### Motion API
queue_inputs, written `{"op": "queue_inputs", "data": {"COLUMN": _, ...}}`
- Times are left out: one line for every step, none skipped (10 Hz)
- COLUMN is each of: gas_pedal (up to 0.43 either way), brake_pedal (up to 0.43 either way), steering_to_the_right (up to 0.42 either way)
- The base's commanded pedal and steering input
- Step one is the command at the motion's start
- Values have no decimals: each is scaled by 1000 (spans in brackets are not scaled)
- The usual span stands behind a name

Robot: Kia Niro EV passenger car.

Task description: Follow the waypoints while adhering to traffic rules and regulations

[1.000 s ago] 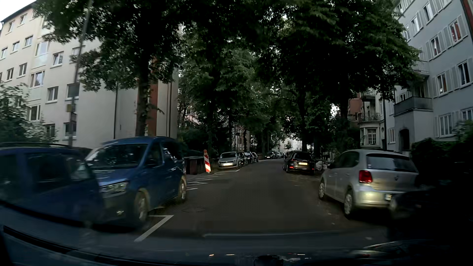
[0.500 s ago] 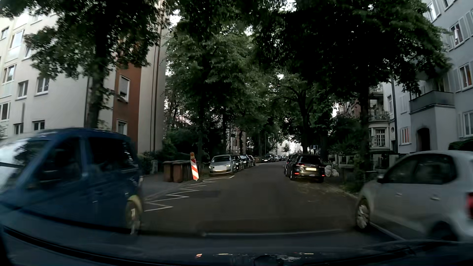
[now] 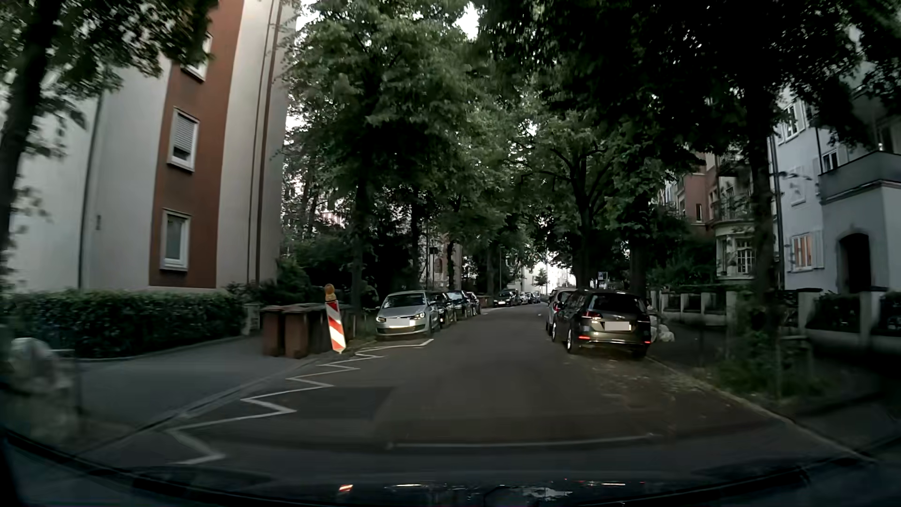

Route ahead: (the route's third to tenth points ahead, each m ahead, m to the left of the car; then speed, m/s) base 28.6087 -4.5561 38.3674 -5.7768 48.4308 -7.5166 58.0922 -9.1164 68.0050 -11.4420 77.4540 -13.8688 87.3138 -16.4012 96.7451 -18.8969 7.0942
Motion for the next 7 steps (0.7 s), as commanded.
{"op": "queue_inputs", "data": {"gas_pedal": 110, "brake_pedal": 0, "steering_to_the_right": 16}}
{"op": "queue_inputs", "data": {"gas_pedal": 110, "brake_pedal": 0, "steering_to_the_right": 16}}
{"op": "queue_inputs", "data": {"gas_pedal": 110, "brake_pedal": 0, "steering_to_the_right": 16}}
{"op": "queue_inputs", "data": {"gas_pedal": 110, "brake_pedal": 0, "steering_to_the_right": 16}}
{"op": "queue_inputs", "data": {"gas_pedal": 110, "brake_pedal": 0, "steering_to_the_right": 16}}
{"op": "queue_inputs", "data": {"gas_pedal": 110, "brake_pedal": 0, "steering_to_the_right": 16}}
{"op": "queue_inputs", "data": {"gas_pedal": 110, "brake_pedal": 0, "steering_to_the_right": 16}}
